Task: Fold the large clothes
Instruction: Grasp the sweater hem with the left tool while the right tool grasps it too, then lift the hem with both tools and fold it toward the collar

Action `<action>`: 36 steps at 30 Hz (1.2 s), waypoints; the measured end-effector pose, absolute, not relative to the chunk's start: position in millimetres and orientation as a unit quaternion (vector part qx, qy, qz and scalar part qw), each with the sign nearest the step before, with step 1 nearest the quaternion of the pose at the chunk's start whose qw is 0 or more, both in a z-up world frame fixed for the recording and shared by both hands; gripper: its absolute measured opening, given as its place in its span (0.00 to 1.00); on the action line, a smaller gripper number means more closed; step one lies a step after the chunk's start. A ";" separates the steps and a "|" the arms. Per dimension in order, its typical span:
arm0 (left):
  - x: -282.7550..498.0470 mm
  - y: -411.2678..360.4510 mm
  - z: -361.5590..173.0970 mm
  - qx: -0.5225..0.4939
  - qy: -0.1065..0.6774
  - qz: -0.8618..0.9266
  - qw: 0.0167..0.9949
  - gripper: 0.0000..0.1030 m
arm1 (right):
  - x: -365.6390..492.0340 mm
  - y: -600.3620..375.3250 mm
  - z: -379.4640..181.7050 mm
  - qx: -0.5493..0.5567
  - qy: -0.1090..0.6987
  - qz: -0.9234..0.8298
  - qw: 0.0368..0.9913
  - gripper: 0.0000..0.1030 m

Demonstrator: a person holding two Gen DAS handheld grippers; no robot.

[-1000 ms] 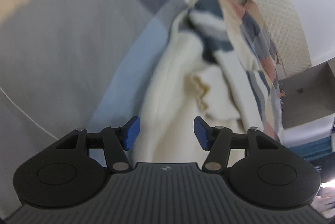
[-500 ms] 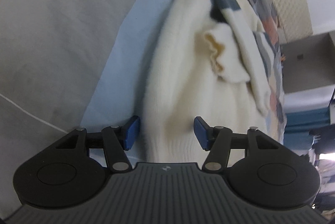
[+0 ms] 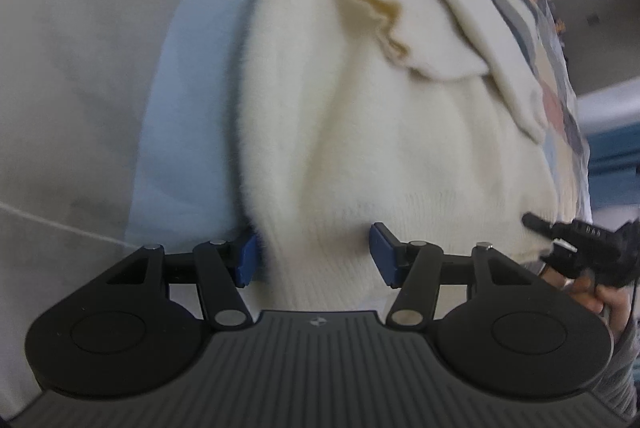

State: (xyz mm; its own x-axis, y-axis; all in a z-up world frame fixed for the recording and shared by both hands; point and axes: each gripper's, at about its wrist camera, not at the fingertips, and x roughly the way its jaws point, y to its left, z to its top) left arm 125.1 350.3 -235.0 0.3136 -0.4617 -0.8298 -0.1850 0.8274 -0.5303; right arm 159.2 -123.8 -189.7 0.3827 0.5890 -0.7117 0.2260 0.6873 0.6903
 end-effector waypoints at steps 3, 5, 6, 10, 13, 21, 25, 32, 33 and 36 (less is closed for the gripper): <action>129.0 345.0 -234.1 -0.266 0.584 -0.090 0.762 0.57 | 159.9 -126.6 -188.6 0.386 0.539 0.128 0.738 0.17; 126.5 344.3 -231.5 -0.256 0.582 -0.086 0.767 0.40 | 159.2 -128.2 -185.2 0.393 0.529 0.136 0.739 0.16; 125.9 343.3 -229.2 -0.253 0.578 -0.087 0.771 0.35 | 158.6 -129.9 -182.8 0.400 0.523 0.141 0.739 0.16; 123.5 334.8 -214.5 -0.228 0.557 -0.091 0.794 0.16 | 157.8 -138.4 -169.8 0.425 0.495 0.164 0.740 0.16; 118.2 335.2 -200.4 -0.238 0.530 -0.081 0.810 0.12 | 159.7 -145.4 -160.9 0.436 0.483 0.177 0.739 0.15; 93.3 361.7 -128.5 -0.412 0.343 -0.068 0.841 0.10 | 167.8 -166.0 -117.2 0.467 0.419 0.222 0.746 0.14; 89.9 363.5 -105.7 -0.470 0.286 -0.069 0.832 0.09 | 174.2 -171.9 -88.8 0.460 0.386 0.237 0.763 0.13; 67.7 348.8 -73.4 -0.492 0.244 -0.092 0.831 0.09 | 172.0 -185.4 -42.6 0.447 0.343 0.260 0.784 0.13; 61.4 345.4 -70.5 -0.496 0.244 -0.093 0.828 0.09 | 169.5 -188.7 -38.9 0.445 0.338 0.262 0.787 0.13; 40.7 335.1 -64.2 -0.503 0.247 -0.093 0.823 0.08 | 154.2 -197.8 -29.1 0.431 0.330 0.266 0.796 0.13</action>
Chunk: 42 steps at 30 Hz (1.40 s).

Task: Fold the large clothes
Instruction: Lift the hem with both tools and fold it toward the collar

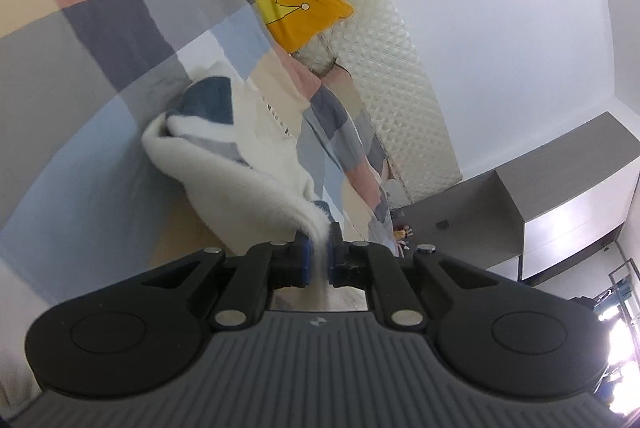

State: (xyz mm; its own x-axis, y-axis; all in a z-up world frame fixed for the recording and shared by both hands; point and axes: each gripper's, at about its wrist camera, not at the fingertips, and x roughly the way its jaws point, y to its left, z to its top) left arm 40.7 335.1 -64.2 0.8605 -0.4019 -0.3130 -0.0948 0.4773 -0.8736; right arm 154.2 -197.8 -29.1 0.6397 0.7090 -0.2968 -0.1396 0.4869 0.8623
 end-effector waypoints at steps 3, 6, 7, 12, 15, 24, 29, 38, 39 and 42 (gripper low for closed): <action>12.2 324.3 -57.3 -0.504 0.234 -0.101 0.826 0.08 | 136.1 -207.2 -23.3 0.424 0.329 0.270 0.799 0.13; -22.2 311.2 -56.6 -0.507 0.220 -0.108 0.826 0.08 | 111.9 -216.6 -18.6 0.411 0.329 0.277 0.804 0.13; -34.3 307.0 -59.6 -0.511 0.220 -0.112 0.823 0.08 | 100.8 -219.7 -17.0 0.405 0.328 0.278 0.807 0.13; -99.6 286.1 -79.5 -0.528 0.217 -0.129 0.811 0.08 | 45.6 -245.0 -14.9 0.389 0.327 0.278 0.815 0.13; -128.7 276.2 -84.3 -0.533 0.215 -0.130 0.808 0.08 | 21.2 -255.7 -14.9 0.383 0.329 0.276 0.818 0.13; -108.7 277.0 -73.3 -0.526 0.225 -0.122 0.811 0.08 | 16.3 -262.1 -14.9 0.386 0.336 0.259 0.819 0.13; -23.9 291.8 -61.3 -0.534 0.235 -0.105 0.805 0.08 | 78.9 -251.6 -11.4 0.415 0.338 0.242 0.809 0.13; 130.0 316.0 -52.1 -0.536 0.238 -0.034 0.809 0.08 | 209.1 -221.7 -27.1 0.442 0.348 0.187 0.805 0.14; 143.7 316.3 -54.6 -0.534 0.237 -0.024 0.812 0.08 | 221.7 -219.0 -34.5 0.452 0.349 0.179 0.801 0.14; 184.0 316.9 -69.7 -0.538 0.237 -0.006 0.809 0.08 | 252.0 -212.5 -55.2 0.474 0.353 0.153 0.792 0.14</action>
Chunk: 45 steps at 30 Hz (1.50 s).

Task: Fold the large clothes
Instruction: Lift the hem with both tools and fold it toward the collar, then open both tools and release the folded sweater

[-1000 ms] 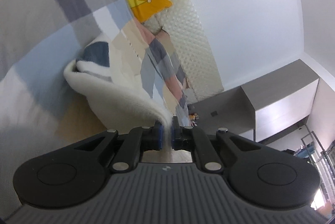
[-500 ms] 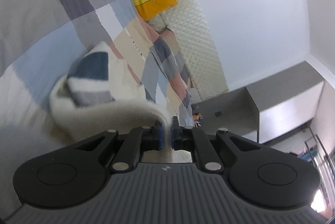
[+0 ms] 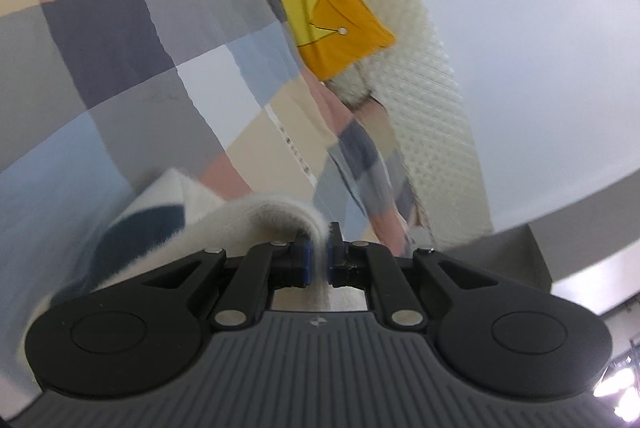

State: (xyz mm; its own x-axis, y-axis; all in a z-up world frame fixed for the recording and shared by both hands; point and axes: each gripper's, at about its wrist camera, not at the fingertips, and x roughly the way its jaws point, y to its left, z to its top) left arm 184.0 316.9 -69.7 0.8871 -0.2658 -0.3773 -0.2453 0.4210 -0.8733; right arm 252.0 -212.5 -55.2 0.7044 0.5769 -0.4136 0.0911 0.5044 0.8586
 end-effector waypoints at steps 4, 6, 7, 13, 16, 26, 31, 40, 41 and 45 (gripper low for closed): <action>228.6 321.9 -99.1 -0.547 0.233 0.006 0.804 0.08 | 286.9 -205.7 -85.8 0.490 0.354 0.134 0.785 0.14; 251.3 324.6 -117.1 -0.543 0.234 0.012 0.807 0.08 | 302.2 -203.8 -102.2 0.496 0.358 0.126 0.781 0.14; 261.7 326.4 -126.0 -0.541 0.235 0.015 0.807 0.08 | 309.5 -202.8 -110.4 0.497 0.359 0.123 0.780 0.14; 312.6 339.2 -176.2 -0.530 0.255 0.018 0.809 0.08 | 347.3 -195.4 -151.7 0.496 0.370 0.109 0.778 0.14; 329.7 343.9 -188.1 -0.508 0.262 0.020 0.820 0.08 | 360.1 -191.5 -165.6 0.500 0.369 0.110 0.776 0.14; 363.1 358.2 -230.1 -0.487 0.285 0.039 0.825 0.08 | 398.7 -178.6 -197.4 0.509 0.384 0.120 0.761 0.15; 362.6 354.2 -235.0 -0.478 0.285 0.041 0.830 0.09 | 396.0 -182.0 -199.6 0.521 0.379 0.127 0.754 0.17; 354.1 334.4 -216.6 -0.437 0.293 0.024 0.850 0.64 | 387.3 -184.1 -189.7 0.530 0.369 0.152 0.748 0.46; 352.4 329.6 -212.3 -0.427 0.291 0.018 0.856 0.66 | 385.7 -181.9 -185.6 0.520 0.368 0.160 0.754 0.53; 346.5 303.9 -199.9 -0.396 0.295 -0.003 0.869 0.67 | 378.8 -166.0 -168.6 0.473 0.365 0.192 0.779 0.66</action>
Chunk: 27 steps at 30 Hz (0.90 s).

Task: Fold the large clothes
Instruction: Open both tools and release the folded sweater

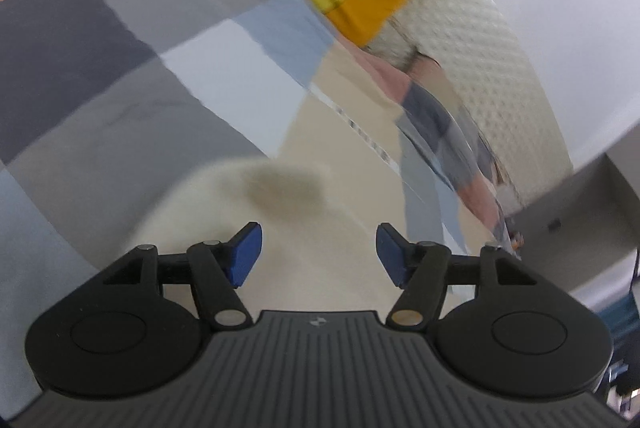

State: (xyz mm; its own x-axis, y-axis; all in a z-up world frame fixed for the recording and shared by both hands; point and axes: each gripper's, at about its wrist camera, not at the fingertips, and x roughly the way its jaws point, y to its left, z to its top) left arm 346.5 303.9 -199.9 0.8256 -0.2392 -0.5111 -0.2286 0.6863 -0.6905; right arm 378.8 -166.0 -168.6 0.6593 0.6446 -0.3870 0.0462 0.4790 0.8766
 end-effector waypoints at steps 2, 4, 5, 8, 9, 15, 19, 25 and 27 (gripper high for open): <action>346.6 289.4 -197.9 -0.377 0.308 -0.012 0.873 0.67 | 375.4 -155.2 -162.3 0.438 0.370 0.212 0.792 0.67; 347.4 274.5 -196.0 -0.333 0.321 -0.005 0.887 0.67 | 370.7 -141.5 -153.3 0.384 0.368 0.211 0.820 0.67; 347.8 267.6 -195.1 -0.306 0.326 0.001 0.895 0.67 | 368.8 -134.8 -148.8 0.350 0.365 0.208 0.837 0.66; 350.6 248.6 -192.1 -0.205 0.332 0.041 0.920 0.67 | 369.3 -118.3 -141.2 0.250 0.360 0.191 0.878 0.66; 351.2 243.9 -191.9 -0.177 0.330 0.050 0.926 0.67 | 370.6 -116.0 -140.3 0.226 0.360 0.183 0.886 0.66; 360.6 240.9 -198.4 -0.120 0.338 0.074 0.930 0.67 | 376.7 -113.5 -134.8 0.107 0.327 0.145 0.928 0.63; 368.0 246.9 -207.0 -0.112 0.347 0.084 0.927 0.67 | 374.4 -101.4 -139.5 0.033 0.318 0.146 0.936 0.62; 382.3 248.6 -217.6 -0.085 0.363 0.087 0.924 0.67 | 388.5 -102.3 -153.8 0.011 0.330 0.116 0.937 0.54; 385.6 249.6 -221.3 -0.084 0.369 0.087 0.922 0.67 | 395.3 -106.6 -164.1 0.027 0.348 0.114 0.930 0.53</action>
State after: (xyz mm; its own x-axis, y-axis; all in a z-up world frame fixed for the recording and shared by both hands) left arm 385.6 249.6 -221.3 0.7127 0.0986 -0.6946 -0.2227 0.9707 -0.0907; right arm 395.3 -106.6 -164.1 0.7318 0.2316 -0.6409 -0.1934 0.9724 0.1306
